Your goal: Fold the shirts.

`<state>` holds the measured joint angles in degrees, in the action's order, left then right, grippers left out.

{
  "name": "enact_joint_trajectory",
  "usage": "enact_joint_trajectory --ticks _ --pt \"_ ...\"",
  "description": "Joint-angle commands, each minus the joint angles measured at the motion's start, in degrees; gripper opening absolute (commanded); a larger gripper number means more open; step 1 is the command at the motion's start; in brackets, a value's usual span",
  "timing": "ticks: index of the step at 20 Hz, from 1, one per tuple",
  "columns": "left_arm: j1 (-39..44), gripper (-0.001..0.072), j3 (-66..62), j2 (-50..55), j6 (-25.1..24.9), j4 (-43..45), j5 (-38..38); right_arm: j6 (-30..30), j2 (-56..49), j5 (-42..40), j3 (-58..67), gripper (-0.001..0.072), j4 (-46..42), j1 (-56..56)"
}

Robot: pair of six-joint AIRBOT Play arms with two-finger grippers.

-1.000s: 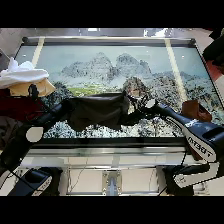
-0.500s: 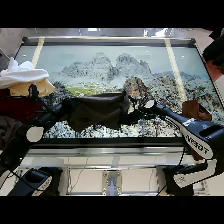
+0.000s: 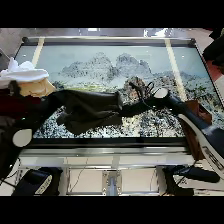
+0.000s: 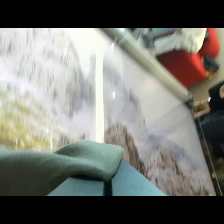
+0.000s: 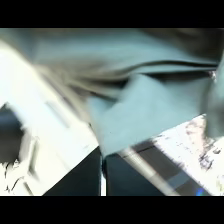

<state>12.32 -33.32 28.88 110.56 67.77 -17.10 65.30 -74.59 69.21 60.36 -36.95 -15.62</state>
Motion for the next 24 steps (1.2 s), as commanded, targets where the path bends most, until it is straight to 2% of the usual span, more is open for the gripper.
enact_joint_trajectory --ticks 1,5,7,10,14,17,19,20,22,24 --pt "-6.4 0.0008 -5.2 -8.3 0.0 7.9 -8.0 4.8 15.5 10.0 4.5 0.0017 -8.1 4.2" --pt "-13.5 0.0008 -15.6 -14.2 0.0 19.4 -24.0 7.9 33.0 9.7 12.8 0.0016 -17.6 10.4" --pt "-14.4 0.0008 -19.4 -14.4 -0.2 19.7 -27.5 9.3 36.4 8.8 20.1 0.0016 -23.0 13.9" --pt "-14.2 0.0008 -20.1 -11.9 -1.5 19.6 -29.8 9.3 35.6 7.9 28.6 0.0015 -30.2 18.4" --pt "-14.1 0.0008 -19.5 -0.9 -3.0 19.5 -42.6 9.3 28.6 8.2 29.5 0.0015 -31.5 22.1" --pt "-14.1 0.0009 -16.8 9.5 -3.5 19.2 -43.0 9.3 17.7 7.6 29.5 0.0015 -30.8 22.8" --pt "-12.8 0.0009 -14.6 16.7 -3.7 19.2 -42.5 9.3 9.0 5.3 29.5 0.0016 -27.2 22.7" --pt "-11.9 0.0009 -13.3 20.0 -4.6 19.2 -40.6 9.3 4.8 3.1 29.5 0.0016 -24.3 22.7" --pt "-10.7 0.0009 -10.7 25.8 -4.2 19.2 -32.2 9.3 -4.1 -3.6 29.5 0.0016 -16.9 22.3" --pt "-10.6 0.0009 -10.2 30.5 -1.2 19.2 -24.0 9.3 -11.4 -12.8 29.5 0.0016 -13.0 19.8"
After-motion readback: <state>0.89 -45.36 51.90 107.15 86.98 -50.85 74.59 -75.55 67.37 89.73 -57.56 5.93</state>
